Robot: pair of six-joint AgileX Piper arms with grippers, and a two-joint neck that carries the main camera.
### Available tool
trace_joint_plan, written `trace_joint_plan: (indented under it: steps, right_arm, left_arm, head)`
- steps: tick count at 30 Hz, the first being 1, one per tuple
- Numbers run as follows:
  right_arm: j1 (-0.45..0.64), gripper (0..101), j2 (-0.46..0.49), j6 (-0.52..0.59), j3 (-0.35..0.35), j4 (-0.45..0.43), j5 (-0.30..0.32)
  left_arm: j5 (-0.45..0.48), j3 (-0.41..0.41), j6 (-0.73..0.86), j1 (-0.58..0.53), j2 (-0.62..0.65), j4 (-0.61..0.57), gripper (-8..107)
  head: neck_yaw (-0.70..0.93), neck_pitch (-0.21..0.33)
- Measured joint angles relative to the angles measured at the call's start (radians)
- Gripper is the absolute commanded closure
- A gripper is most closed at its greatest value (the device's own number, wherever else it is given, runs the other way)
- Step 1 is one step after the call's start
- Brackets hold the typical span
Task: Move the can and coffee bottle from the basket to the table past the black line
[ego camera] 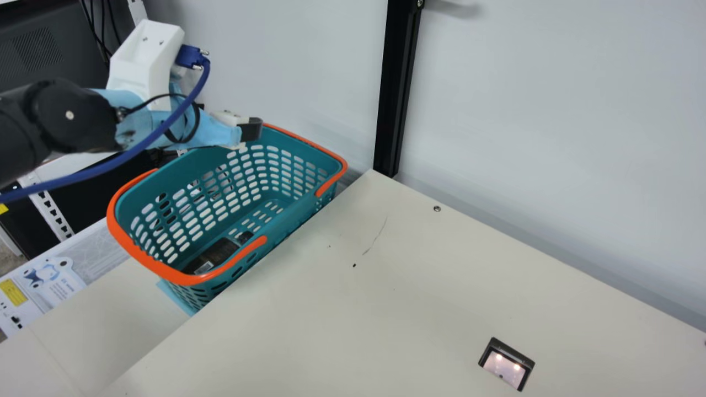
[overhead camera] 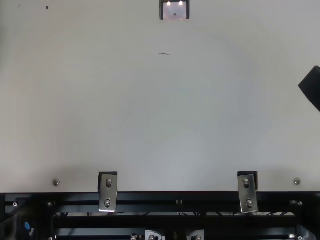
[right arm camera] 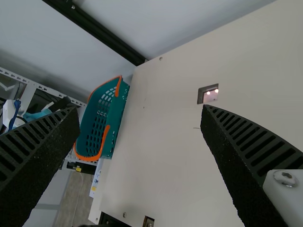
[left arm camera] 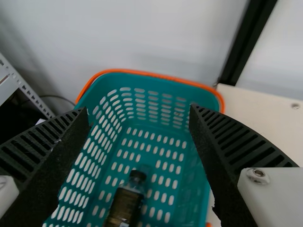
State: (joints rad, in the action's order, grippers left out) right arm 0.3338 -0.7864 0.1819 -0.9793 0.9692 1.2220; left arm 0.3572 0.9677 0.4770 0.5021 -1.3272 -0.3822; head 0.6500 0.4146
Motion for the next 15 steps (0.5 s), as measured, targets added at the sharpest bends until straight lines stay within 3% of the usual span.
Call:
trace_joint_plan:
  steps: [7,15]
  right_arm:
    - [0.000,0,0.000,0.000,0.000,0.000,0.000]
    - [0.000,0,0.000,0.000,0.000,0.000,0.000]
  left_arm:
    - [0.051,0.042,0.201,0.085,-0.125,-0.094,9]
    - [0.056,0.038,0.320,0.104,-0.246,-0.087,9]
  head:
    - [0.000,0.000]
    - [0.000,0.000]
